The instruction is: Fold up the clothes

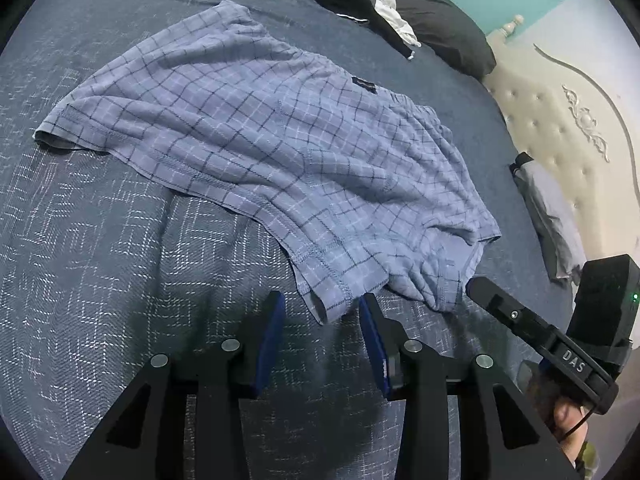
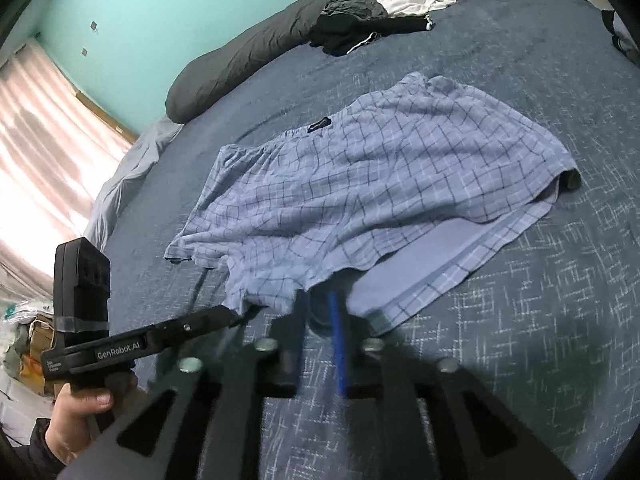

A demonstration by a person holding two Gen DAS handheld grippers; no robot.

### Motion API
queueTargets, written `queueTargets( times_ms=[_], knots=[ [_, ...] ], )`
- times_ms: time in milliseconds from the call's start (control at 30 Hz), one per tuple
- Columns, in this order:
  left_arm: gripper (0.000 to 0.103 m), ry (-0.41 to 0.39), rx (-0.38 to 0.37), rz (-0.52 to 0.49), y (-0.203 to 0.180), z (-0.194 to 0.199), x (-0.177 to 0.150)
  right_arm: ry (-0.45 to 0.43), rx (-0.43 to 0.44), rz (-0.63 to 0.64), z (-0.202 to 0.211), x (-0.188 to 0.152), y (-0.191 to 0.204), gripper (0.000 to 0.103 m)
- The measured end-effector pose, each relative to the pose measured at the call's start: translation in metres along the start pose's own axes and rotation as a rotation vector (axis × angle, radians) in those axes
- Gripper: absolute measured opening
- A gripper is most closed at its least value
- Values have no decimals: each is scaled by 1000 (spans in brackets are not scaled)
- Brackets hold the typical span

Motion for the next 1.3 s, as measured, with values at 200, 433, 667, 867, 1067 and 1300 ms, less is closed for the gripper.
queueTargets(
  times_ms=[200,433,667,867,1067,1300],
  knots=[
    [42,-3,-1,-1,0,2,0,18,4,16,-7,3,6,25],
    [42,-3,-1,3,3,4,1,34,15,35,-19,0,10,3],
    [42,-2,-5,0,2,4,0,21,36,39,-10,-3,12,1],
    [42,-1,-10,-31,-9,3,-4,9,42,22,-1,-7,7,1],
    [41,11,-14,-51,-15,-2,-10,3,50,-8,2,-9,-2,1],
    [3,19,-24,-72,-17,-4,-9,-1,53,-35,4,-10,-9,1]
  ],
)
Point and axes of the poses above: each gripper's, at about its wrist camera, not at the fingertips, and z roughly against the way its jaws point, y to its left, x to its top, the point moved 2 cm from there along -z, roughly the way its jaws point, and after that the axes turned 11 degrees about z, right-handed, at the moved point
